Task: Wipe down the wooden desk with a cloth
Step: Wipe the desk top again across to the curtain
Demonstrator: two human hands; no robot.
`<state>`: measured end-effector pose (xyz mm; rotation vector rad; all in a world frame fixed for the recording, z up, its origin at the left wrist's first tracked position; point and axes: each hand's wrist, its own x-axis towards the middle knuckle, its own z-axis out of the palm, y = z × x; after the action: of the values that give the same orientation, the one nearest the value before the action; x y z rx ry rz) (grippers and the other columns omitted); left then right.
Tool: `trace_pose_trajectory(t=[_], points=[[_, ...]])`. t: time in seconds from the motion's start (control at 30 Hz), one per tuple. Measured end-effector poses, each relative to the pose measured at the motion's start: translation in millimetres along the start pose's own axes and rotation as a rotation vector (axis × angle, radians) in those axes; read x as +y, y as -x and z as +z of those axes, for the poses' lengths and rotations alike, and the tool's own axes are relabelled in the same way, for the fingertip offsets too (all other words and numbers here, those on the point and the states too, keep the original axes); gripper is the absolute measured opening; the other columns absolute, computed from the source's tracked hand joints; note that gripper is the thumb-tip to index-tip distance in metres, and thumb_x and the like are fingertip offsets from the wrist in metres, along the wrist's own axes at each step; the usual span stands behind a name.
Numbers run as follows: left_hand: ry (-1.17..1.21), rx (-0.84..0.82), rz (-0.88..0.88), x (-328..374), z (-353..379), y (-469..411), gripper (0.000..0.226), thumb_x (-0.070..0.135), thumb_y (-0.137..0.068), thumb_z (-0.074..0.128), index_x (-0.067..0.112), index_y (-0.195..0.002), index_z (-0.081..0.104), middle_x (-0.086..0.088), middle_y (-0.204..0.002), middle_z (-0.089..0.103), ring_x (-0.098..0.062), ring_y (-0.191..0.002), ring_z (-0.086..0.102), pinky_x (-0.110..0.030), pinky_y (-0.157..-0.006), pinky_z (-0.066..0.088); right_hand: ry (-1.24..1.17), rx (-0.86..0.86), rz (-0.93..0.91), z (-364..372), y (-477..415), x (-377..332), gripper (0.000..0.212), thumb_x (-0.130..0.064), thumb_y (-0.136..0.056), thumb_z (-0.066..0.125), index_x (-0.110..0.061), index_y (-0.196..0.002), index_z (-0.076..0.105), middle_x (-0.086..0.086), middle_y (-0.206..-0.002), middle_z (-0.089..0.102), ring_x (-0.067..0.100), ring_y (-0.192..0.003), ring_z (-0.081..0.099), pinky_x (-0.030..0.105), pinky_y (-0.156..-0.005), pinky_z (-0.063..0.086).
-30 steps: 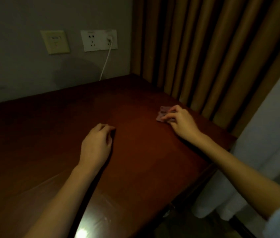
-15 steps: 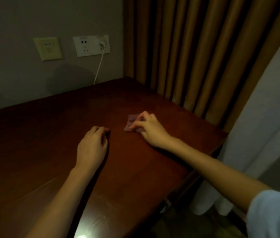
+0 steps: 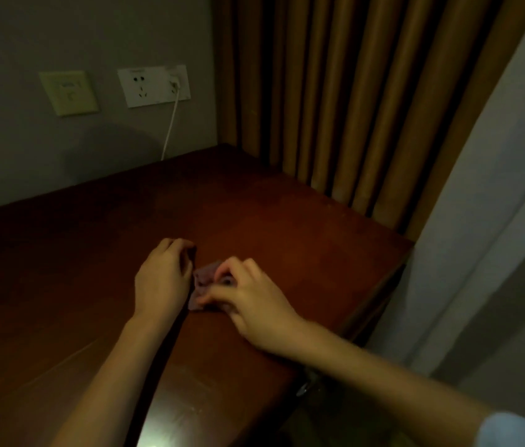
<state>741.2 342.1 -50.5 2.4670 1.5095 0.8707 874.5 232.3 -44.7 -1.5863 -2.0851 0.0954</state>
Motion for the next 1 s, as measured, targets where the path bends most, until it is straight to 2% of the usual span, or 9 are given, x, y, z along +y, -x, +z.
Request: trace_pose_trajectory(t=[0.17,0.3,0.43,0.53,0.6,0.7,0.87,0.93,1.0], points=[[0.034,-0.008,-0.025,3.5,-3.3,2.5,0.029,0.012,-0.095,0.052,0.016,-0.122,0.06,-0.001,-0.122,0.058,-0.019,-0.106,0.059,-0.032,-0.084,0.051,0.114,0.104,0.294,-25.2,-22.7,89.4,0.026,-0.014,-0.091,0.055,-0.028,-0.107,0.07,0.008,-0.12,0.047,0.03,-0.107,0.042,0.044,-0.093,0.04],[0.022,0.01,-0.004,2.5,-2.4,2.6,0.029,0.011,-0.094,0.052,0.014,-0.121,0.061,-0.003,-0.119,0.059,-0.02,-0.099,0.061,-0.032,-0.077,0.053,0.171,0.224,0.461,-57.7,42.9,113.3,0.027,-0.01,-0.089,0.059,-0.029,-0.105,0.07,0.007,-0.117,0.046,0.029,-0.105,0.042,0.044,-0.09,0.043],[-0.025,0.019,0.013,4.5,1.2,0.5,0.026,0.012,-0.096,0.049,0.013,-0.119,0.061,-0.004,-0.114,0.059,-0.021,-0.088,0.062,-0.026,-0.062,0.046,0.137,0.215,0.289,-33.9,70.7,35.4,0.041,-0.01,-0.082,0.062,-0.042,-0.107,0.063,-0.003,-0.116,0.045,0.021,-0.102,0.044,0.039,-0.081,0.048],[-0.024,0.018,0.016,2.0,-0.5,0.8,0.024,0.012,-0.095,0.05,0.014,-0.117,0.062,-0.005,-0.111,0.059,-0.023,-0.091,0.061,-0.028,-0.064,0.041,-0.009,0.139,0.066,-8.3,54.9,-15.6,0.034,-0.015,-0.082,0.06,-0.039,-0.106,0.062,-0.002,-0.114,0.047,0.023,-0.099,0.046,0.037,-0.073,0.044],[-0.007,0.011,0.022,0.4,-2.3,1.7,0.024,0.012,-0.095,0.051,0.014,-0.116,0.062,-0.006,-0.111,0.059,-0.026,-0.094,0.06,-0.029,-0.067,0.039,-0.043,0.052,0.004,-4.0,36.3,-19.2,0.03,-0.015,-0.085,0.058,-0.033,-0.109,0.065,0.003,-0.116,0.046,0.025,-0.102,0.042,0.039,-0.076,0.04],[-0.007,-0.006,0.006,2.3,-3.9,4.1,0.028,0.011,-0.095,0.051,0.013,-0.122,0.06,-0.006,-0.119,0.059,-0.025,-0.101,0.06,-0.031,-0.076,0.047,0.022,0.076,0.092,-14.1,14.1,29.2,0.029,-0.013,-0.088,0.055,-0.031,-0.107,0.069,0.006,-0.116,0.048,0.028,-0.102,0.043,0.042,-0.082,0.042],[0.003,-0.016,0.014,3.0,-4.7,5.2,0.032,0.01,-0.095,0.051,0.012,-0.126,0.058,-0.008,-0.126,0.057,-0.025,-0.106,0.06,-0.035,-0.083,0.05,0.219,0.315,0.528,-64.9,55.7,133.7,0.027,-0.009,-0.088,0.057,-0.026,-0.104,0.071,0.008,-0.114,0.049,0.03,-0.1,0.043,0.046,-0.087,0.044],[-0.025,-0.012,0.029,3.9,-3.1,4.5,0.031,0.009,-0.095,0.051,0.011,-0.125,0.059,-0.009,-0.123,0.058,-0.026,-0.102,0.061,-0.035,-0.079,0.051,0.252,0.378,0.57,-70.4,84.1,126.5,0.025,-0.01,-0.087,0.06,-0.025,-0.105,0.07,0.006,-0.112,0.048,0.026,-0.099,0.042,0.041,-0.083,0.046],[-0.042,-0.008,0.038,4.9,-1.1,3.9,0.03,0.009,-0.095,0.05,0.01,-0.124,0.059,-0.009,-0.121,0.059,-0.026,-0.095,0.062,-0.033,-0.071,0.049,0.263,0.361,0.486,-56.0,97.7,89.8,0.023,-0.017,-0.086,0.062,-0.029,-0.105,0.068,0.002,-0.111,0.047,0.022,-0.099,0.043,0.032,-0.077,0.045]])
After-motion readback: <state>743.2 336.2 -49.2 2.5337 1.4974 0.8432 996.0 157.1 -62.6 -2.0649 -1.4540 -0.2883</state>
